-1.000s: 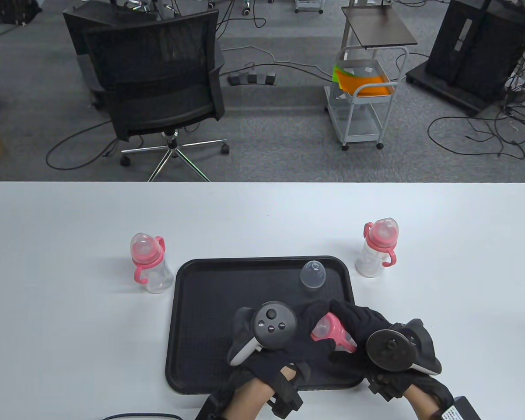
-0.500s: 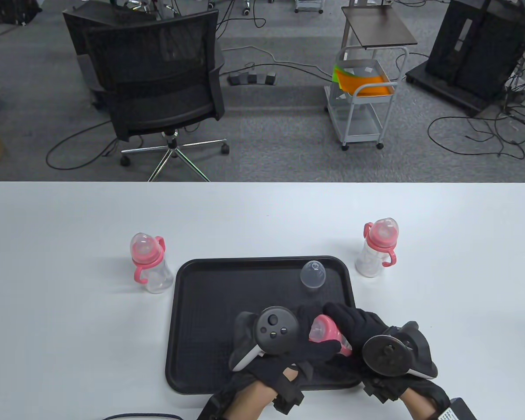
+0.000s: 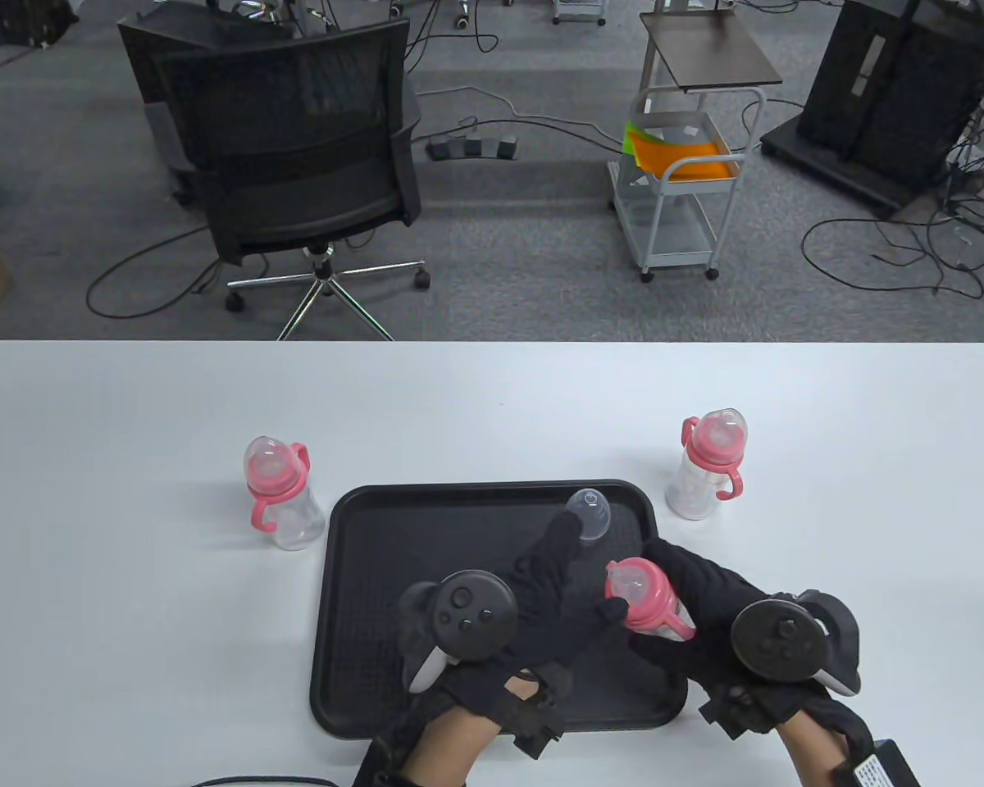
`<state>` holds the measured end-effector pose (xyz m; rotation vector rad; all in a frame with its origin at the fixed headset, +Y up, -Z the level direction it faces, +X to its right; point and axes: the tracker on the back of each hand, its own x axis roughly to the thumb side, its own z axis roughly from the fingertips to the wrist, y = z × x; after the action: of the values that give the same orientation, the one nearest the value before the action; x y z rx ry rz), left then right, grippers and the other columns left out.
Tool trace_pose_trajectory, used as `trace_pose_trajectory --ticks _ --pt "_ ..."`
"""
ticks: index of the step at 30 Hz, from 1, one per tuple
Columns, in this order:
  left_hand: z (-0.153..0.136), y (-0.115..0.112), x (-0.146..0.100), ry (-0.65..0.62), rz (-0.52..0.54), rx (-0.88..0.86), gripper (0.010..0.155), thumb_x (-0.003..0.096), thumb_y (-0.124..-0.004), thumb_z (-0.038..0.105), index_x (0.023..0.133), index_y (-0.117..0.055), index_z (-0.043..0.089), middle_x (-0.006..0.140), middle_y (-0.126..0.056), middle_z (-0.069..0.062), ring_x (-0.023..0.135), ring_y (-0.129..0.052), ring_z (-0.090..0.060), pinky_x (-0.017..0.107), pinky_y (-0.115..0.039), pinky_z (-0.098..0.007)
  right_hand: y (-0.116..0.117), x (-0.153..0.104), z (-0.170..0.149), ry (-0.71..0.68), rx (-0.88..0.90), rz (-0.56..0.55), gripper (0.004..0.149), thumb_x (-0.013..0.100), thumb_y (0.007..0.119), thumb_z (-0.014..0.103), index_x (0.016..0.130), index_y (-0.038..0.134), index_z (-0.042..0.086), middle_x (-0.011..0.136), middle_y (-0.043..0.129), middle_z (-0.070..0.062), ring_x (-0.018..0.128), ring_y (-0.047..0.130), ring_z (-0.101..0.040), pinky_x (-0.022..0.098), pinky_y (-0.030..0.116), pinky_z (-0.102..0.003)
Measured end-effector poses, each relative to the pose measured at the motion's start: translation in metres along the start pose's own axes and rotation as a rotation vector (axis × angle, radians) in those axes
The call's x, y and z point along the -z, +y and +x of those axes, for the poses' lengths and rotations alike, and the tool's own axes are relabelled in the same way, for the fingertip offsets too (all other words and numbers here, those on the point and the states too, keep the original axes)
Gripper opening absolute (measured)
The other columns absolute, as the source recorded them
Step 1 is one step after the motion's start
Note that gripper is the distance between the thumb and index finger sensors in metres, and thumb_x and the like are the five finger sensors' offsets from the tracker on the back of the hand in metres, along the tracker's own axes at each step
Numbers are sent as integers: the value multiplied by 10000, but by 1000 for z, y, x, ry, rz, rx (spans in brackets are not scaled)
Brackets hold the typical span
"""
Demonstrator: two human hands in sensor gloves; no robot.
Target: Assemble baby bottles from components
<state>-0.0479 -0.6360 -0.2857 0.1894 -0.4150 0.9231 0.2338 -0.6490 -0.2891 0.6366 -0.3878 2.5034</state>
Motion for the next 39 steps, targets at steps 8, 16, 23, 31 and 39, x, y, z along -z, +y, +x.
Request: trace_pose_trajectory --ticks 8,16,23,31,39 --pt "-7 -6 14 73 -53 138 941 465 -899 650 1137 -461 157 1079 -685 -161 852 -875 -443 687 -635 -667 -20 -4 -26 76 91 -87 992 274 1021 525 1053 568 110 980 769 -150 824 926 -388 632 803 -579" --pt "0 -31 42 114 -156 333 894 486 -939 477 1134 -412 155 1145 -509 -167 951 -741 -482 718 -563 -688 -25 -5 -41 116 142 -109 992 277 1019 522 1055 562 109 985 761 -149 832 918 -388 640 791 -587" --pt "-6 -55 71 207 -273 440 840 529 -878 424 1137 -378 131 1146 -487 -185 997 -664 -501 738 -496 -712 -29 -6 -50 148 128 -118 992 278 1019 523 1055 563 108 984 761 -153 831 919 -390 640 792 -585" --pt "-40 -97 103 295 -415 678 1051 457 -957 539 1147 -255 171 1195 -333 -134 1067 -545 -509 760 -448 -714 -32 -6 -56 174 167 -133 992 281 1018 523 1055 561 105 983 761 -154 829 918 -392 635 792 -589" --pt "-69 -126 128 399 -503 655 1069 452 -943 582 1146 -201 251 1211 -208 -47 1091 -478 -506 781 -431 -684 -34 -5 -54 171 143 -119 991 278 1017 527 1053 569 103 979 767 -155 823 923 -393 628 797 -588"
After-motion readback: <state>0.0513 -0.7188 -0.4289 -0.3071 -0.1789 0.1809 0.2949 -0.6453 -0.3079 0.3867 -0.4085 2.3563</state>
